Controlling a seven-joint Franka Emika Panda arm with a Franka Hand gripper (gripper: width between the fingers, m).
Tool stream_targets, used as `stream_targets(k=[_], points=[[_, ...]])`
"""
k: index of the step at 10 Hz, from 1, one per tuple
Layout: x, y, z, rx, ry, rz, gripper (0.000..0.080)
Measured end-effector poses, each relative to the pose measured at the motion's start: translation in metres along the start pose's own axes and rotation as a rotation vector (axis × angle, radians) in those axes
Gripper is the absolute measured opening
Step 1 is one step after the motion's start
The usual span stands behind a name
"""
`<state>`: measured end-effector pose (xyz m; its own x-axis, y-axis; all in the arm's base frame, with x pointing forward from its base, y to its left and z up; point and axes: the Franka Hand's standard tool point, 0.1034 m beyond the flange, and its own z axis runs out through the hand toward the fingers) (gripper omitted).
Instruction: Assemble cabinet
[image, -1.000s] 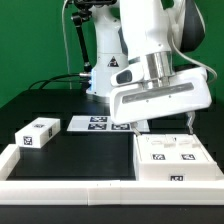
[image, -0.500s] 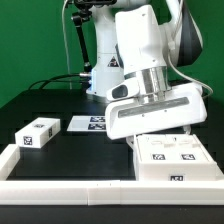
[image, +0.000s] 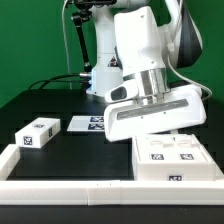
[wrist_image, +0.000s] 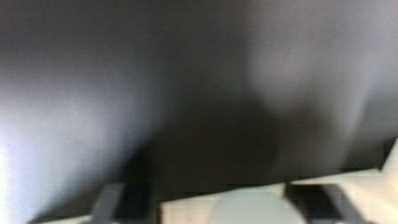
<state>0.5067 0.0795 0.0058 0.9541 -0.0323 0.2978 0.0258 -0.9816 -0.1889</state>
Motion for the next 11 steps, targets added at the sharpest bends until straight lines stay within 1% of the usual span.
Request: stream_targets(k=[1,2,3,4,6,7,8,9,11], points=[[-0.001,0.001,0.0,-0.001,-0.001,-0.006,0.0201],[-0.001,0.002,0.0,-0.002,-0.002,-0.006,0.0201],[-0.002,0.003,0.0,-0.002,-0.003,-0.01,0.0039],[-0.002,0.005,-0.001,-0.005,-0.003,-0.019,0.0012],[-0.003,0.006,-0.002,-0.005,-0.005,-0.026,0.0003],[-0.002,0.006,-0.005,-0.007,-0.002,-0.037,0.0003],[-0.001,0.002,-0.011,-0.01,0.004,-0.05,0.0002],[0.002,-0.001,-0.021,-0.013,0.002,-0.066,0.0002],[0.015,-0.007,-0.047,-0.019,-0.008,-0.096,0.0002]])
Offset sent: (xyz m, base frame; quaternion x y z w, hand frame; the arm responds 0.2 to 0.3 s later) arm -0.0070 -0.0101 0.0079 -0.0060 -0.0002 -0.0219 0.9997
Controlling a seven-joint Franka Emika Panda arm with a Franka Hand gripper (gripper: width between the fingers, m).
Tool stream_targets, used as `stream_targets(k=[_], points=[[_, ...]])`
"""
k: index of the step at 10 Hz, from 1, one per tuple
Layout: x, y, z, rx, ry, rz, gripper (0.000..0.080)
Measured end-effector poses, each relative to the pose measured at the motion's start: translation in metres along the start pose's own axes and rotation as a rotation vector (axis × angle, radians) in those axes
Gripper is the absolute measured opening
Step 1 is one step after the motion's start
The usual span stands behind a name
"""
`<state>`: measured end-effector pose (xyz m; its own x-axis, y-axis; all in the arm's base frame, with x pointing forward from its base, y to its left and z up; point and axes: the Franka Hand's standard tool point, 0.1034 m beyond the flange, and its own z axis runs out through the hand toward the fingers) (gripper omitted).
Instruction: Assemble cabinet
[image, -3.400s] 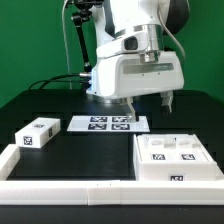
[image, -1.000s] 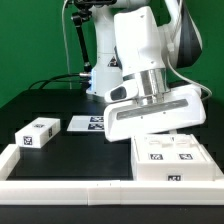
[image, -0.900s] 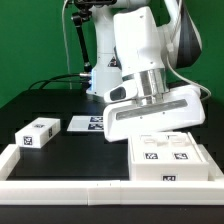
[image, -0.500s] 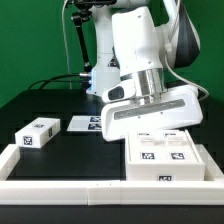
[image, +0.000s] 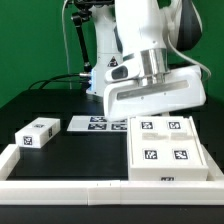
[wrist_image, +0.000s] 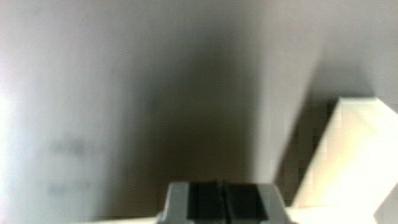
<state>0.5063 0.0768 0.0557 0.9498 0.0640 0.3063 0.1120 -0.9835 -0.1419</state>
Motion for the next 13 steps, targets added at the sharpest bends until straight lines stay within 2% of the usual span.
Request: stream_targets(k=[2,4,6,10,13], points=[[0.01,-0.001,-0.016,-0.002,-0.013,-0.012,0.0002],[0.026,-0.007,-0.033,-0.002,-0.014,-0.032,0.0002],[0.031,-0.009,-0.037,0.012,-0.062,-0.036,0.0002],[0.023,-0.007,-0.034,0.009,-0.063,-0.041,0.0002],[0.036,-0.012,-0.054,0.008,-0.078,-0.046,0.0002]])
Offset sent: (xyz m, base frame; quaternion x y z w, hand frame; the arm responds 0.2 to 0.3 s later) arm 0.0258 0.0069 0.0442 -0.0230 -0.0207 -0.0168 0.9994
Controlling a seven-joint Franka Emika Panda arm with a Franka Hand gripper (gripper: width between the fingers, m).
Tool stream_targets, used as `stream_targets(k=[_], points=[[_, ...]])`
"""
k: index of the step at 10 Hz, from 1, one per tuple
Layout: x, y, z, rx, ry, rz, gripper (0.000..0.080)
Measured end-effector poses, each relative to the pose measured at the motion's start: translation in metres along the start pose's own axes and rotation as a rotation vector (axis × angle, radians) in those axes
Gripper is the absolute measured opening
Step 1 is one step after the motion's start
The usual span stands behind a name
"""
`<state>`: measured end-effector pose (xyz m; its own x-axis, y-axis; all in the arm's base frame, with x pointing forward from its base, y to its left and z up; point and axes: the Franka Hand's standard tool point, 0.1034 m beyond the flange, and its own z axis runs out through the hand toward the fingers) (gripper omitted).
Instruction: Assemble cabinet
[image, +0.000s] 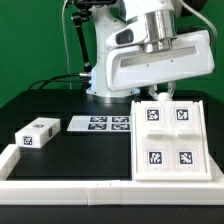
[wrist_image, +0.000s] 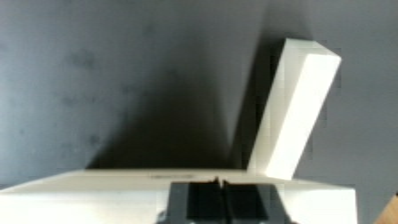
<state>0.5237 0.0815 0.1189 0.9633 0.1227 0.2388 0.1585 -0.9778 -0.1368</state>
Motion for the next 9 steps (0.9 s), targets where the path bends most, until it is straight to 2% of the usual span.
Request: stream_targets(k=[4,6,9], points=[[0.009,-0.001,-0.007,0.0,0.003,-0.007,0.0002],[0.016,-0.001,-0.011,0.009,-0.011,-0.005,0.0002],[0.024,-0.01,-0.019,0.017,-0.028,0.015,0.0002]])
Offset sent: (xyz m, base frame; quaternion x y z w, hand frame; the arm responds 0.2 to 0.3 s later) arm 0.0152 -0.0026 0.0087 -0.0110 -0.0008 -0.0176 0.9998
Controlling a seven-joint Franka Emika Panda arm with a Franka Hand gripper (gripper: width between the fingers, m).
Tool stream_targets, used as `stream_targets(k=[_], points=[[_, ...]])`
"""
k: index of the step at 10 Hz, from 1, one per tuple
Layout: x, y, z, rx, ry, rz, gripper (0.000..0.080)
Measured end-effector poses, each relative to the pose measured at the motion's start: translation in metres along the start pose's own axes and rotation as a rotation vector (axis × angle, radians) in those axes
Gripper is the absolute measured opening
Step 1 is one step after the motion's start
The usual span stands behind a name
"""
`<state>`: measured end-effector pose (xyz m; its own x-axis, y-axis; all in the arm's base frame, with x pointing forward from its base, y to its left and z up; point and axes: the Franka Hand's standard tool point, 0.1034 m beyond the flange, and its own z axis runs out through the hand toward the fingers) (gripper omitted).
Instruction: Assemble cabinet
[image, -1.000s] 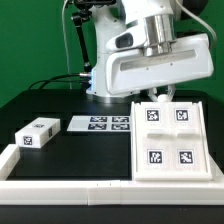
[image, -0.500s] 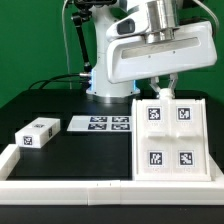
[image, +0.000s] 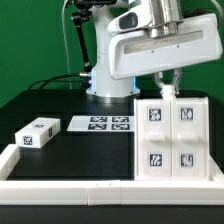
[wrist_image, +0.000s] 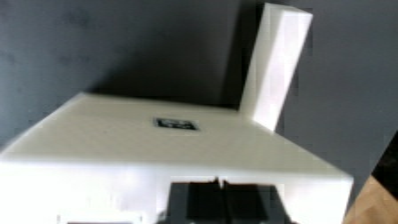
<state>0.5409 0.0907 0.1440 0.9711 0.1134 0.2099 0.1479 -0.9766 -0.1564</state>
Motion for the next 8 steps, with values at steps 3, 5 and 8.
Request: stream_targets(k=[3,5,8], points=[[-0.0058,0.0005,0.0035,-0.004,0.005,-0.003,0.0002],[-0.0001,-0.0022,0.0063,0.006,-0.003,0.015,0.0002],[-0.0035,-0.0017,0.0081,0.005,-0.007,0.014,0.0294]])
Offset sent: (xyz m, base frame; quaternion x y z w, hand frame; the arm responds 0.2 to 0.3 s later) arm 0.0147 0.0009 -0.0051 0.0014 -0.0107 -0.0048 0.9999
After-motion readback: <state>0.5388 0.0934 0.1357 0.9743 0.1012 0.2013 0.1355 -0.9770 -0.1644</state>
